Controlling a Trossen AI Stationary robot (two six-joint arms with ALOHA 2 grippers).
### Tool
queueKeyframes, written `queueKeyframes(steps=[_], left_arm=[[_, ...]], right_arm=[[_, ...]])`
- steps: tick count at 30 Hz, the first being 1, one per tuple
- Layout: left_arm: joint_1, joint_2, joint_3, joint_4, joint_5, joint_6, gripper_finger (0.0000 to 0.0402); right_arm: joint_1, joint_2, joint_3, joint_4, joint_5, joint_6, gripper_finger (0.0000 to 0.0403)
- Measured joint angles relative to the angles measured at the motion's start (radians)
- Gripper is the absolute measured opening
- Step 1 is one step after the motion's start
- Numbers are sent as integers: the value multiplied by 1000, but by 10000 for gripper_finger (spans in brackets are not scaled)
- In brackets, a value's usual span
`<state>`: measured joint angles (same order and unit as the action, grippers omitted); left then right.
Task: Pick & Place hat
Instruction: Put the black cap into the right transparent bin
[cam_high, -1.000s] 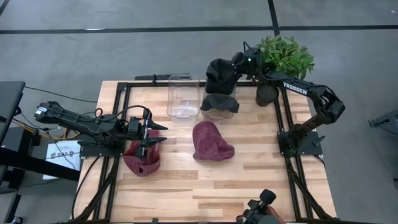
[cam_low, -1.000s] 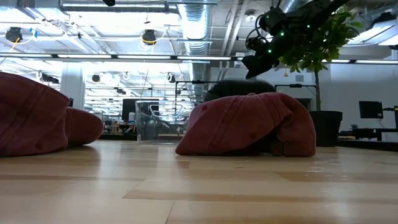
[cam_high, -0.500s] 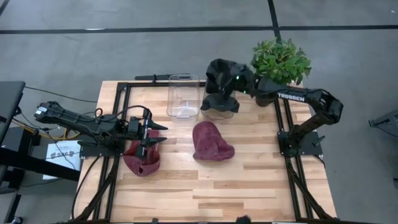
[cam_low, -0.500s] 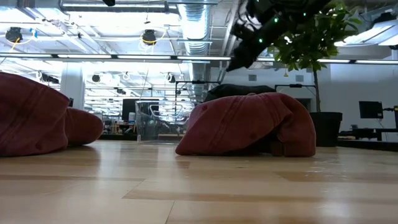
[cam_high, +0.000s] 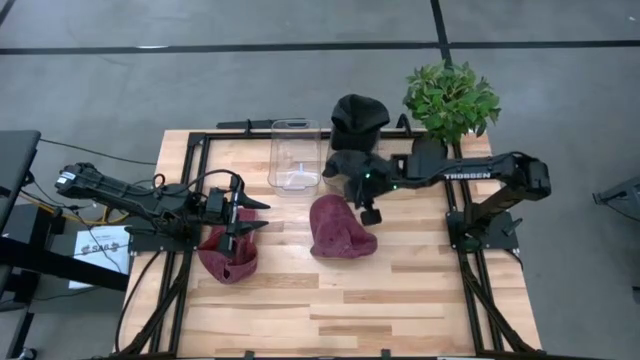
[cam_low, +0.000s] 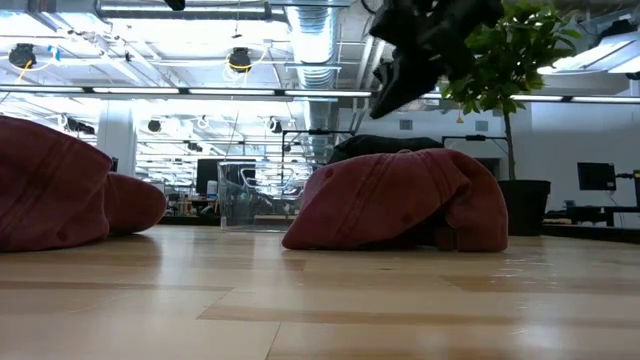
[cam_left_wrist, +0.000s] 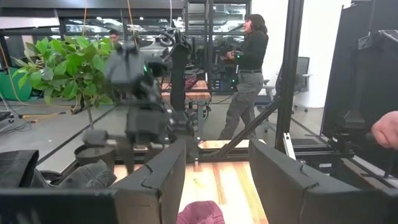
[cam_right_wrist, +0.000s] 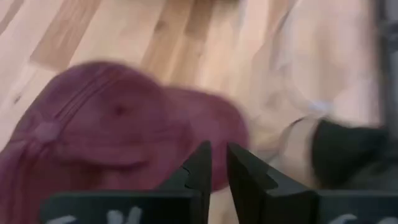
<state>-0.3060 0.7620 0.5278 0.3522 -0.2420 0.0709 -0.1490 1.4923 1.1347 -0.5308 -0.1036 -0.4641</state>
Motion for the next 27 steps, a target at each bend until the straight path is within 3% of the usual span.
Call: queueKeyframes(steps=[3, 9, 12, 19, 27], left_arm=[[0, 0, 0, 1, 0, 0, 173], [-2, 6, 0, 8, 6, -1, 173], [-2, 15, -1, 7, 5, -1, 173], [0, 21, -1, 10, 5, -1, 173], [-1, 26, 0, 14, 3, -1, 173]], right_arm=[[10, 28, 1, -34, 26, 37, 20], [-12, 149, -2, -36, 285, 55, 5], [-24, 202, 4, 7, 358, 47, 3], [-37, 222, -1, 68, 379, 21, 1], [-14, 135, -2, 70, 405, 35, 1]])
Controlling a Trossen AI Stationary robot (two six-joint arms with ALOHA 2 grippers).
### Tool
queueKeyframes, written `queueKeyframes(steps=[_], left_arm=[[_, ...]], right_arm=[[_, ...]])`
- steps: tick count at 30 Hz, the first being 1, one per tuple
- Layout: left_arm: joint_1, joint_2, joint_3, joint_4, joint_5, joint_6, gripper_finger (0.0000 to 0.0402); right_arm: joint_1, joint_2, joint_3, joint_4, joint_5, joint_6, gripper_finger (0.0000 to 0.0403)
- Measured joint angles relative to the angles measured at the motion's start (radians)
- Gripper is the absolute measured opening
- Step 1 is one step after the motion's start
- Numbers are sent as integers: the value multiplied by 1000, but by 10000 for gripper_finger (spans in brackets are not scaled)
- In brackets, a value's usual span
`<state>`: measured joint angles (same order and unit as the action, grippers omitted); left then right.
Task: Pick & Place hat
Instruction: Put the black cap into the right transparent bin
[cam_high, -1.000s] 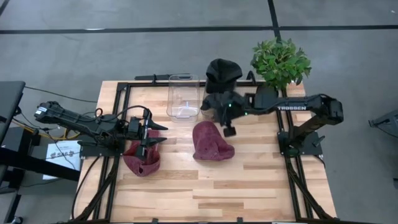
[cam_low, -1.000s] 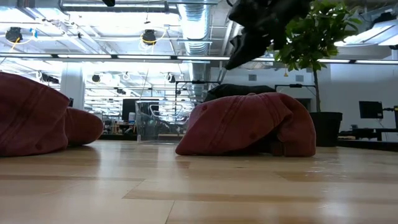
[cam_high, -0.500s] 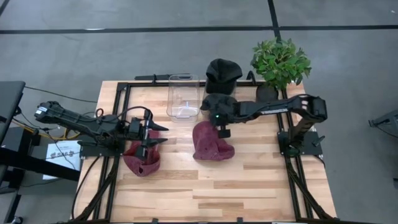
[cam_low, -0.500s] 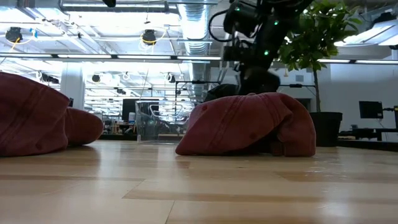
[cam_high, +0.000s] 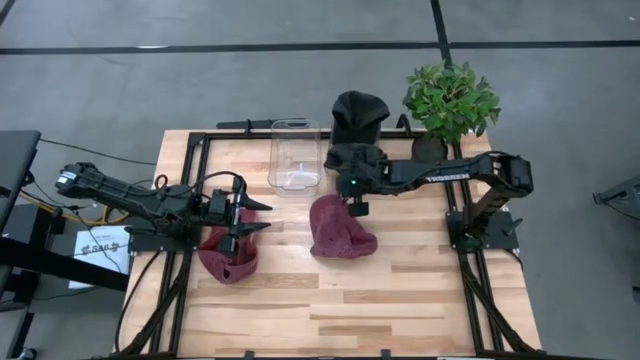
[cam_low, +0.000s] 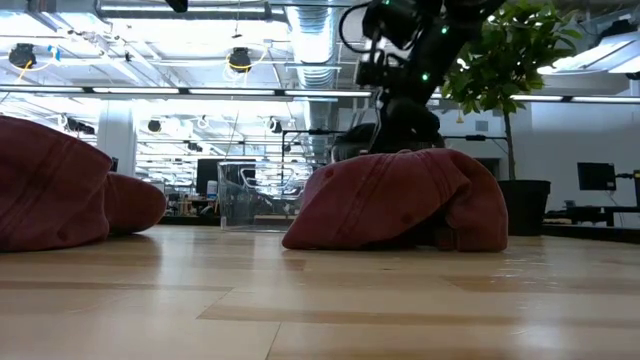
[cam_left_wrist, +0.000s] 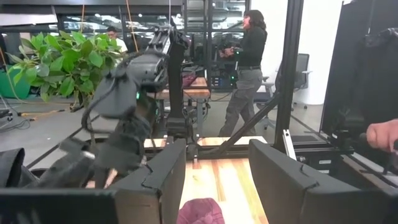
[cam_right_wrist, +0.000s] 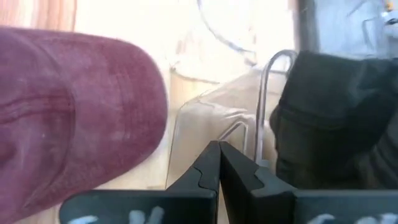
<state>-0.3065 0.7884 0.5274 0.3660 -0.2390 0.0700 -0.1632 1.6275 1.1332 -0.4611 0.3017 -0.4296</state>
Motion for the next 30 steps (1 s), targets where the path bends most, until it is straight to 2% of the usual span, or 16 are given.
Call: queueKeyframes(steps=[5, 12, 30], left_arm=[[0, 0, 0, 1, 0, 0, 173], [0, 0, 0, 1, 0, 0, 173], [0, 0, 0, 2, 0, 0, 173]], right_arm=[[10, -36, 0, -2, 2, 20, 1], [12, -26, 0, -57, -12, 39, 0], [20, -21, 0, -54, -33, 40, 0]])
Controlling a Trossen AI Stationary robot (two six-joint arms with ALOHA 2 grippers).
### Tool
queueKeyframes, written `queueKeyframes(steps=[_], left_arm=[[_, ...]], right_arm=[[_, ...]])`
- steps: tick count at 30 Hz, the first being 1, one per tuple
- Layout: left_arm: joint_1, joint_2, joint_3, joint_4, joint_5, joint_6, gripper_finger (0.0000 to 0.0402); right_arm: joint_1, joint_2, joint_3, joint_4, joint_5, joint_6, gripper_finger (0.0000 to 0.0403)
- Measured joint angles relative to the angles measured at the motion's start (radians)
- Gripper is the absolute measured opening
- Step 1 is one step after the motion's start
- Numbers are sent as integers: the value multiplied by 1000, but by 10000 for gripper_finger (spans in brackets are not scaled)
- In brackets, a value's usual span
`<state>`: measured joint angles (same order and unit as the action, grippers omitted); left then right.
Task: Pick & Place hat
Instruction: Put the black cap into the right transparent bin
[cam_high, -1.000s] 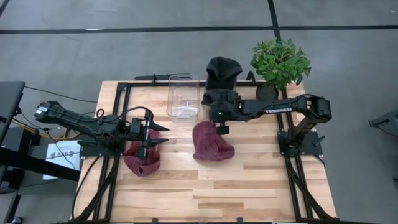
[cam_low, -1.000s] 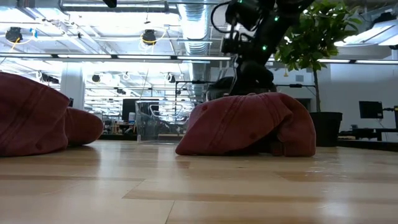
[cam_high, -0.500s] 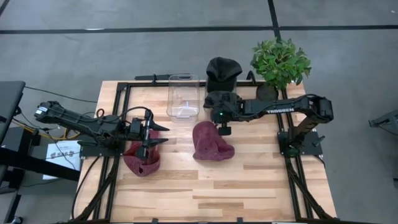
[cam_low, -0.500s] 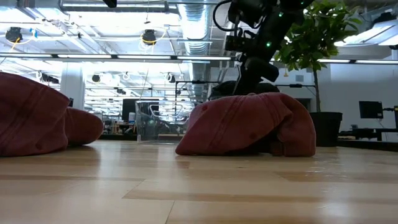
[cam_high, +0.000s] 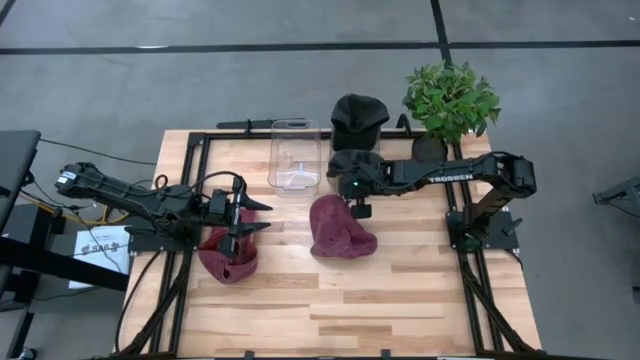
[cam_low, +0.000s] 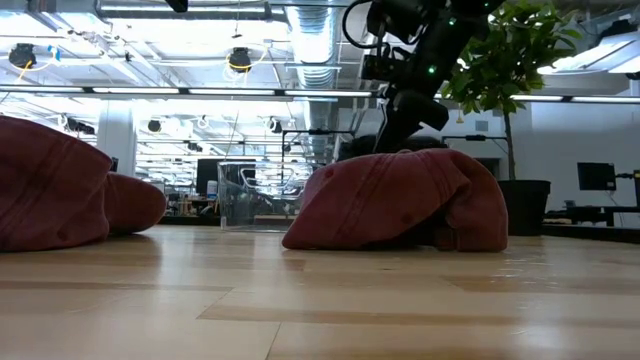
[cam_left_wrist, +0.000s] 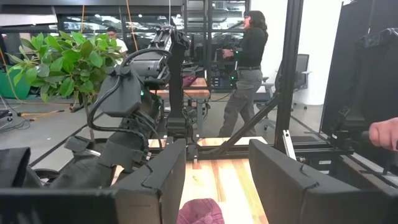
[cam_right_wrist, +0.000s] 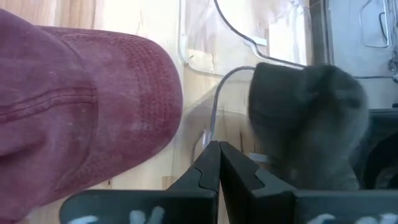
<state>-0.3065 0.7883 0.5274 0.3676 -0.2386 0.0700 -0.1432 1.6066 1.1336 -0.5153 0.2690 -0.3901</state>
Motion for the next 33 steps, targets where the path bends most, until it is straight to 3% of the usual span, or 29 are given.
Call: queueKeyframes(steps=[7, 16, 24, 33], left_arm=[[0, 0, 0, 0, 0, 0, 173], [0, 0, 0, 0, 0, 0, 173], [0, 0, 0, 0, 0, 0, 173], [0, 0, 0, 0, 0, 0, 173]], right_arm=[[12, 0, 0, -1, 5, 0, 0], [-34, 0, 0, -13, 86, 7, 0], [-99, 31, 2, 2, 357, -5, 0], [-176, 32, 1, 182, 481, -124, 0]])
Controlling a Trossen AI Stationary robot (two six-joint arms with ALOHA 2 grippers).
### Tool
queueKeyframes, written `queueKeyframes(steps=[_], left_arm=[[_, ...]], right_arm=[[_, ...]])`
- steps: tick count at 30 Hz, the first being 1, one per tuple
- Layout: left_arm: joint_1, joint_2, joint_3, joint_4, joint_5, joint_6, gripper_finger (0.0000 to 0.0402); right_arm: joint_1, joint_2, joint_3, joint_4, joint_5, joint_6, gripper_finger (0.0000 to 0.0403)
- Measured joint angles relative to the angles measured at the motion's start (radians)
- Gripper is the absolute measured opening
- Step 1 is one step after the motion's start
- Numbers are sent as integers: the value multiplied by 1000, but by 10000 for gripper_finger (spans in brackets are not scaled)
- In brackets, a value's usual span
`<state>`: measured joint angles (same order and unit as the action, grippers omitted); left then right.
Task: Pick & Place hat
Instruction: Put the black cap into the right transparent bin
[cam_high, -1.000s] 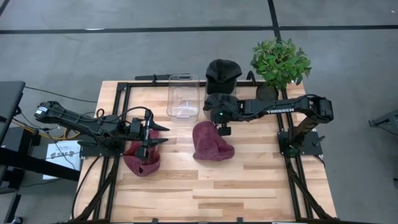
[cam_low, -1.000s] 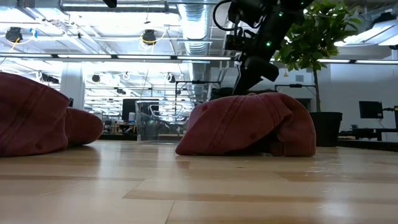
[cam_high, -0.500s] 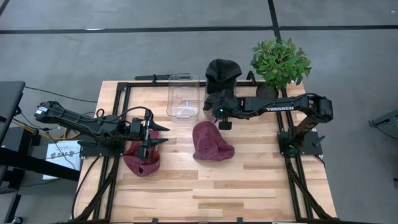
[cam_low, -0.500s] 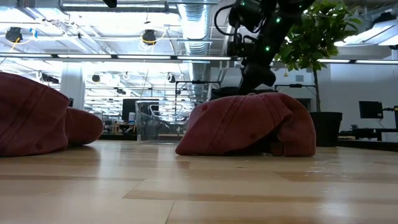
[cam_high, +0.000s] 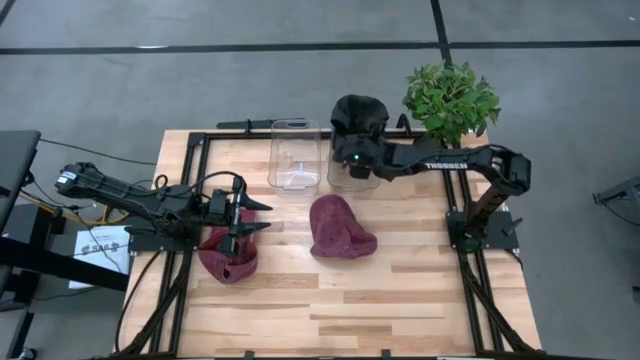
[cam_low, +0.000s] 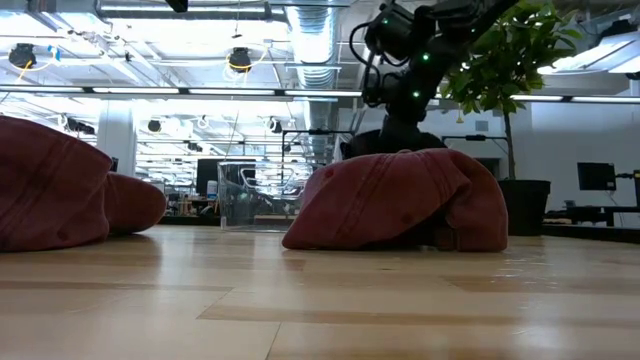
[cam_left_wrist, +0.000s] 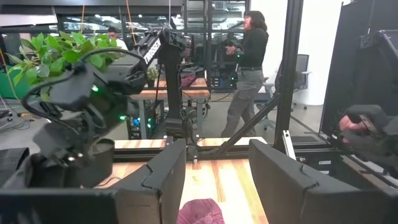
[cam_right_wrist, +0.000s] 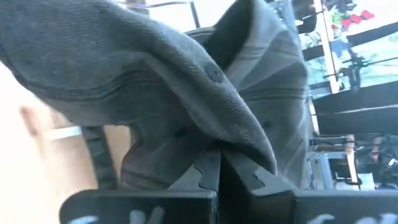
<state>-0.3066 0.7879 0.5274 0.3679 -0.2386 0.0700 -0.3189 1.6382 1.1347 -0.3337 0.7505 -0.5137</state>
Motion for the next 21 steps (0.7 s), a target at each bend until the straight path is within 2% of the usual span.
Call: queueKeyframes(steps=[16, 21], left_arm=[[0, 0, 0, 0, 0, 0, 173], [0, 0, 0, 0, 0, 2, 173]], right_arm=[[-185, 0, 0, 243, 2, -102, 0], [-207, 0, 0, 324, -118, -148, 0]])
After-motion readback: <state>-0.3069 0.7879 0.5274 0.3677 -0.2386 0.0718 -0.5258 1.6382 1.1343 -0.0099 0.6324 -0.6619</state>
